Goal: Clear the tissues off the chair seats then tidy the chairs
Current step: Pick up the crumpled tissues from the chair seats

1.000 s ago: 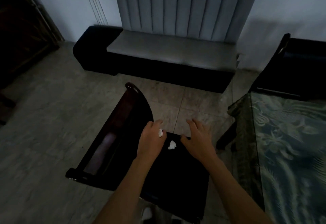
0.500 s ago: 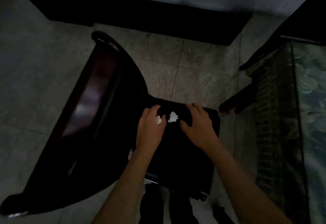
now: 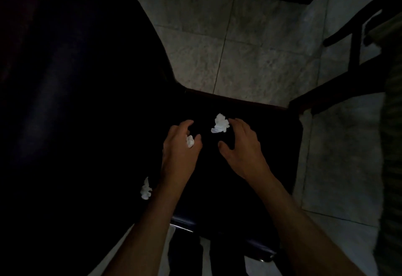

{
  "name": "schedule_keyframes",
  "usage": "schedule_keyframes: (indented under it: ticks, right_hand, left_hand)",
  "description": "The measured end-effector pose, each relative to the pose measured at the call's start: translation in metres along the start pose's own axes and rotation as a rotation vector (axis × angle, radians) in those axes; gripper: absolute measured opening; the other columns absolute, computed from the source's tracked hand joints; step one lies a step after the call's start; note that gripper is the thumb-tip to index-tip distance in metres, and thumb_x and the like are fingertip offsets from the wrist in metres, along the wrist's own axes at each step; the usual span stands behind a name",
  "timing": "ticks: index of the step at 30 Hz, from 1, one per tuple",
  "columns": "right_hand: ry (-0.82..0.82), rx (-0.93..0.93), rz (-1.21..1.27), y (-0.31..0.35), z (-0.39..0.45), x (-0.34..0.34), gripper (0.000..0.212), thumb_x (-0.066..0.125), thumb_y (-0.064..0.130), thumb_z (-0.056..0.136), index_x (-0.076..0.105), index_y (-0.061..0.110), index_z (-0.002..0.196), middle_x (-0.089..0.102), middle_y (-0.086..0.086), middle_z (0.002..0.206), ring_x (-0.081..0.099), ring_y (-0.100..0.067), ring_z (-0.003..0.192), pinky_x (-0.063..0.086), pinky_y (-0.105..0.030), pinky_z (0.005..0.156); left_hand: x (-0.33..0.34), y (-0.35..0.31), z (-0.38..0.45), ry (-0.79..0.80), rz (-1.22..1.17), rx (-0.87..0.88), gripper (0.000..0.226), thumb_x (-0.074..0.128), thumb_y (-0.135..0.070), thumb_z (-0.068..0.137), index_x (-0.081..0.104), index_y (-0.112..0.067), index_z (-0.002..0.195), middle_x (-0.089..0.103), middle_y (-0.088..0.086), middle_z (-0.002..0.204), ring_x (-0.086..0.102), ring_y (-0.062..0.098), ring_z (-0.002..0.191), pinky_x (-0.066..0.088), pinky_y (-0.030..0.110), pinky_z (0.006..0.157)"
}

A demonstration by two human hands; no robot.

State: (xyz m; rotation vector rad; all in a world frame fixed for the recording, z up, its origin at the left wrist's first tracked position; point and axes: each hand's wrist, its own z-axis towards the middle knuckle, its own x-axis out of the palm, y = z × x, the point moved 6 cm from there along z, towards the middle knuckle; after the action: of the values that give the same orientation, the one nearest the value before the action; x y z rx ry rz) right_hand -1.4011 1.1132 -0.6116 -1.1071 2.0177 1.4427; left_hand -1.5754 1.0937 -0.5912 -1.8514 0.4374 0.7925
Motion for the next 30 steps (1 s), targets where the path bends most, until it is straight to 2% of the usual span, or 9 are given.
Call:
schedule_keyframes:
  ticks: [4,10,13,16,18,21,23,26,30]
  right_hand:
    - [-0.055,-0.019,-0.050,-0.012,0.021,0.015,0.068,0.067,0.035,0.082,0.042,0.014,0.141,0.045,-0.010,0.145,0.045,-0.034,0.130,0.042,-0.055,0.101]
    - [-0.055,-0.034,-0.074,-0.018,0.041,0.027,0.067,0.069,0.029,0.086,0.040,0.016,0.144,0.042,-0.004,0.148,0.042,-0.033,0.130,0.039,-0.053,0.103]
    - [-0.047,-0.074,-0.082,-0.013,0.048,0.034,0.063,0.068,0.029,0.088,0.040,0.018,0.143,0.043,-0.004,0.147,0.044,-0.033,0.128,0.039,-0.053,0.103]
    - [-0.062,-0.086,-0.210,-0.011,0.057,0.040,0.052,0.066,0.033,0.089,0.047,0.022,0.137,0.049,-0.006,0.139,0.049,-0.034,0.117,0.044,-0.049,0.095]
    - [-0.075,-0.102,-0.345,-0.012,0.062,0.042,0.041,0.063,0.032,0.090,0.053,0.025,0.129,0.055,-0.007,0.127,0.052,-0.033,0.105,0.046,-0.043,0.084]
    - [-0.072,-0.139,-0.399,-0.017,0.063,0.048,0.034,0.065,0.022,0.089,0.060,0.022,0.123,0.059,-0.010,0.113,0.056,-0.032,0.093,0.051,-0.042,0.076]
    - [-0.066,-0.125,-0.363,-0.021,0.059,0.048,0.026,0.064,0.019,0.090,0.062,0.015,0.116,0.057,-0.012,0.109,0.058,-0.032,0.090,0.053,-0.042,0.074]
    - [-0.058,0.007,-0.241,-0.031,0.053,0.046,0.023,0.062,0.032,0.093,0.063,0.011,0.103,0.059,-0.010,0.104,0.060,-0.026,0.089,0.048,-0.032,0.070]
    - [-0.034,0.236,0.180,-0.043,0.042,0.046,0.024,0.068,0.034,0.088,0.067,0.011,0.094,0.067,-0.006,0.097,0.064,-0.017,0.087,0.048,-0.021,0.068]
  left_hand:
    - [0.022,0.019,0.012,-0.003,-0.013,-0.015,0.038,0.069,-0.021,0.086,0.062,-0.017,0.123,0.058,0.004,0.105,0.058,0.014,0.092,0.039,0.016,0.076]
    - [0.035,0.036,0.016,-0.055,-0.175,-0.141,0.032,0.070,-0.022,0.085,0.065,-0.021,0.117,0.063,-0.001,0.098,0.059,0.010,0.085,0.040,0.010,0.065]
    - [0.042,0.052,0.015,-0.049,-0.358,-0.285,0.028,0.068,-0.034,0.082,0.065,-0.033,0.110,0.068,-0.006,0.095,0.066,0.013,0.086,0.055,0.028,0.075]
    - [0.047,0.064,0.013,-0.017,-0.467,-0.396,0.022,0.062,-0.046,0.076,0.065,-0.044,0.098,0.070,-0.008,0.093,0.069,0.013,0.082,0.060,0.041,0.076]
    - [0.048,0.064,0.008,-0.008,-0.522,-0.432,0.012,0.064,-0.033,0.085,0.066,-0.041,0.094,0.070,-0.006,0.092,0.069,0.013,0.077,0.061,0.036,0.072]
    - [0.052,0.069,-0.001,0.004,-0.690,-0.532,0.015,0.061,-0.019,0.092,0.068,-0.031,0.093,0.069,0.000,0.094,0.069,0.013,0.075,0.057,0.027,0.064]
    - [0.059,0.073,-0.007,0.033,-0.887,-0.652,0.014,0.057,-0.015,0.095,0.068,-0.025,0.096,0.067,0.003,0.091,0.065,0.014,0.072,0.052,0.026,0.059]
    - [0.068,0.070,-0.013,0.076,-1.335,-0.829,0.015,0.048,-0.015,0.098,0.063,-0.015,0.103,0.062,0.008,0.089,0.059,0.016,0.071,0.049,0.023,0.053]
    - [0.070,0.065,-0.024,0.048,-1.647,-0.895,0.018,0.046,-0.011,0.099,0.063,-0.006,0.106,0.061,0.016,0.101,0.061,0.025,0.092,0.059,0.027,0.066]
